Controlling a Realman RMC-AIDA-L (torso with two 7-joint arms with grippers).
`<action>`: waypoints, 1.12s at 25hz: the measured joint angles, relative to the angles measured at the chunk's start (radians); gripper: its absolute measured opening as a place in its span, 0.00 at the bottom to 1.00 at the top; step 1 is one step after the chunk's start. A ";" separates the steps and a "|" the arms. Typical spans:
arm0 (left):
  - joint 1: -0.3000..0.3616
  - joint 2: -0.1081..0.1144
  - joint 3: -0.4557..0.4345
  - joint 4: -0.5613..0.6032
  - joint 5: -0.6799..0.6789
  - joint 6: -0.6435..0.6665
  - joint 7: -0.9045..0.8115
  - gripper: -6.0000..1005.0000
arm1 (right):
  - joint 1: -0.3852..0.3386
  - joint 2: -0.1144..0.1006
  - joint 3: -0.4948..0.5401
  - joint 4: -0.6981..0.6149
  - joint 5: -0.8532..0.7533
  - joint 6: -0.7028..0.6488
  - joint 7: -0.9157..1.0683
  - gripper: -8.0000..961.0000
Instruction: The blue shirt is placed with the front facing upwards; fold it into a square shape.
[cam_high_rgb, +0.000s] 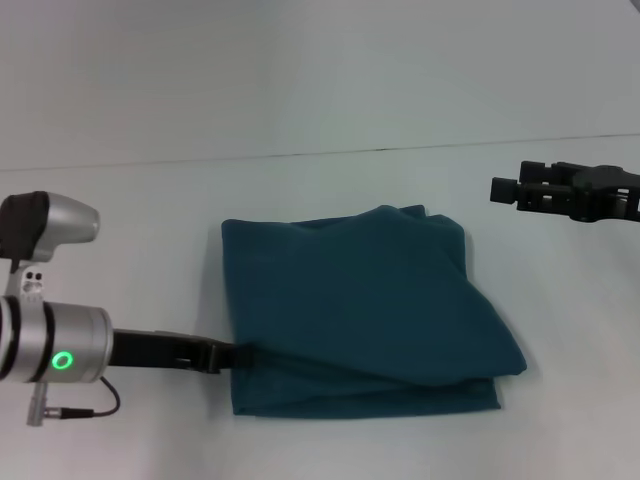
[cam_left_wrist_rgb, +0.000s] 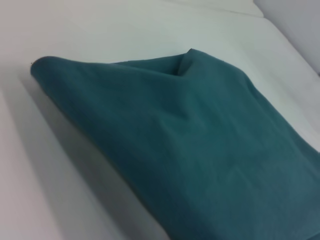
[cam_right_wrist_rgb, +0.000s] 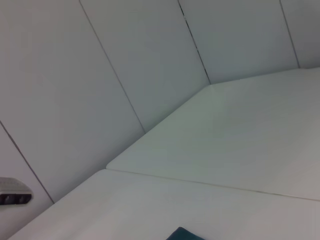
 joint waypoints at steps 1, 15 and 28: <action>0.000 0.002 -0.008 0.002 0.002 0.004 -0.002 0.09 | 0.000 0.000 0.000 0.000 0.000 0.000 -0.001 0.96; 0.025 -0.005 -0.131 0.120 0.009 0.025 0.023 0.36 | -0.008 -0.003 0.015 0.000 0.003 -0.004 -0.012 0.96; 0.053 -0.028 -0.099 0.073 -0.261 0.157 0.488 0.88 | -0.004 0.054 -0.007 0.014 -0.095 -0.157 -0.224 0.96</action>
